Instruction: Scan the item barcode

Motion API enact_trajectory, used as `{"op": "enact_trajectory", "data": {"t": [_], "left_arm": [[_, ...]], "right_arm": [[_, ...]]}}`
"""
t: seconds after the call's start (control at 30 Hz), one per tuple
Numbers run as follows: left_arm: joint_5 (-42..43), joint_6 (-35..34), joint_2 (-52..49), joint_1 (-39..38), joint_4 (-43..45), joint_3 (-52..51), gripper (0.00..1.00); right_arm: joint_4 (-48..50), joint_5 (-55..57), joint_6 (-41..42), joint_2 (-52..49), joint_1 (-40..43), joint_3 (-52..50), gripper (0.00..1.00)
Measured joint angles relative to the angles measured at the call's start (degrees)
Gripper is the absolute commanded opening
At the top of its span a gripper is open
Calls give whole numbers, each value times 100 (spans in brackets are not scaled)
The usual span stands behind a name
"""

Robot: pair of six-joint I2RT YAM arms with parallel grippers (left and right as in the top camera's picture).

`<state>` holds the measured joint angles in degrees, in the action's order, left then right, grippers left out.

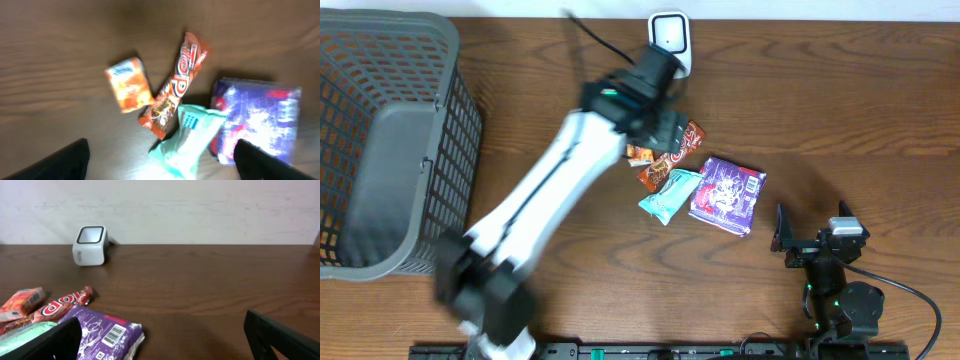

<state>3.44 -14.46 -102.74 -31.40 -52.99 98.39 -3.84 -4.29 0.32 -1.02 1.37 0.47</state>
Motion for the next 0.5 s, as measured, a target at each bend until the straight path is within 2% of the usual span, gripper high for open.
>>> {"op": "enact_trajectory", "data": {"t": [0.13, 0.27, 0.37, 0.5], "left_arm": [[-127, -17, 1187, 564, -822, 166, 97], [-321, -39, 1912, 1180, -2127, 210, 98], [-363, -35, 2059, 1366, -2800, 210, 98], [-372, -33, 2061, 1445, -3263, 122, 98]], "right_arm": [[0, 0, 0, 0, 0, 0, 99], [2, 0, 0, 0, 0, 0, 99], [-2, 0, 0, 0, 0, 0, 99], [0, 0, -2, 0, 0, 0, 99]]}}
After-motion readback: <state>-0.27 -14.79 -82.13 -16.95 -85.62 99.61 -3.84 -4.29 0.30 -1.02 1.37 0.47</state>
